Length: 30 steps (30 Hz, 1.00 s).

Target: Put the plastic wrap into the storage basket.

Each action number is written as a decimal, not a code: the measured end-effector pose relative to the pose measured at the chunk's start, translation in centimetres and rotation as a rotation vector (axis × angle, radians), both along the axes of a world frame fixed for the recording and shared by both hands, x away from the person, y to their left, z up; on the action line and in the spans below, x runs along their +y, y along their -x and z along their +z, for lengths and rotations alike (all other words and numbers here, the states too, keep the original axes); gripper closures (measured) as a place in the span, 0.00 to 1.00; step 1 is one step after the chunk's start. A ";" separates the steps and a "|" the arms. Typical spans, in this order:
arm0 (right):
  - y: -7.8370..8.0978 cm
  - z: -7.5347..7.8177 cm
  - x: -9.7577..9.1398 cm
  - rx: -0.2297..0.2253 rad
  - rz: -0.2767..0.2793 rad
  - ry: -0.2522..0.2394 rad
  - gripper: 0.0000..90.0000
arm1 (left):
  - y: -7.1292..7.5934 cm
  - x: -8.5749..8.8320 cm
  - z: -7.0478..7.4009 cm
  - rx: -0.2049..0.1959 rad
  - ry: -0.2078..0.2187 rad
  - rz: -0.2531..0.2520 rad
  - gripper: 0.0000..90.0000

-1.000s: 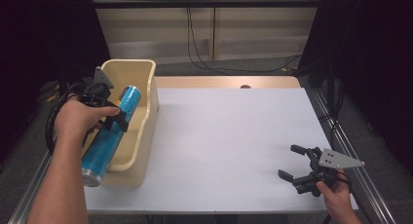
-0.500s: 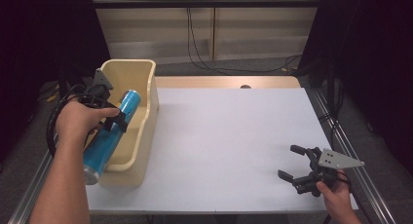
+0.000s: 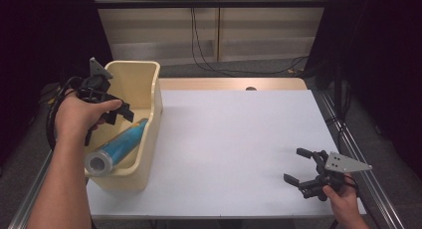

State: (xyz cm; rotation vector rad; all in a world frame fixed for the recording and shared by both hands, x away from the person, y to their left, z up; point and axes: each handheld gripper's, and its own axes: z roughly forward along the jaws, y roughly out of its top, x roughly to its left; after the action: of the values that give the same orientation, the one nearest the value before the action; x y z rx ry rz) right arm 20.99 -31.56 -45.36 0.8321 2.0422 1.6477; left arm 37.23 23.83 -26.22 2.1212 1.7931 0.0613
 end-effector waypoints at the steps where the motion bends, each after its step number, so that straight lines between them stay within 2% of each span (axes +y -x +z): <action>1: 0.0 0.0 0.0 0.000 0.000 0.001 0.01 | 0.0 -0.3 0.0 -0.004 0.010 0.002 0.31; 7: 0.1 0.0 -0.2 0.003 -0.004 0.002 0.01 | -0.1 -1.6 0.6 -0.069 0.047 -0.040 0.26; 13: 0.1 0.1 -0.1 0.000 -0.004 0.001 0.01 | 0.0 -3.4 0.9 -0.093 0.065 -0.081 0.22; 30: 0.1 0.0 0.0 0.001 0.002 0.004 0.01 | 0.0 -8.9 0.4 -0.094 0.079 -0.209 0.19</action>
State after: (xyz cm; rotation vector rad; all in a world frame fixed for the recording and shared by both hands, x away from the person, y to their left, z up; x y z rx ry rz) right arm 20.84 -31.61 -45.34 0.8296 2.0476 1.6438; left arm 37.21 14.96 -25.84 2.1979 1.4885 0.0354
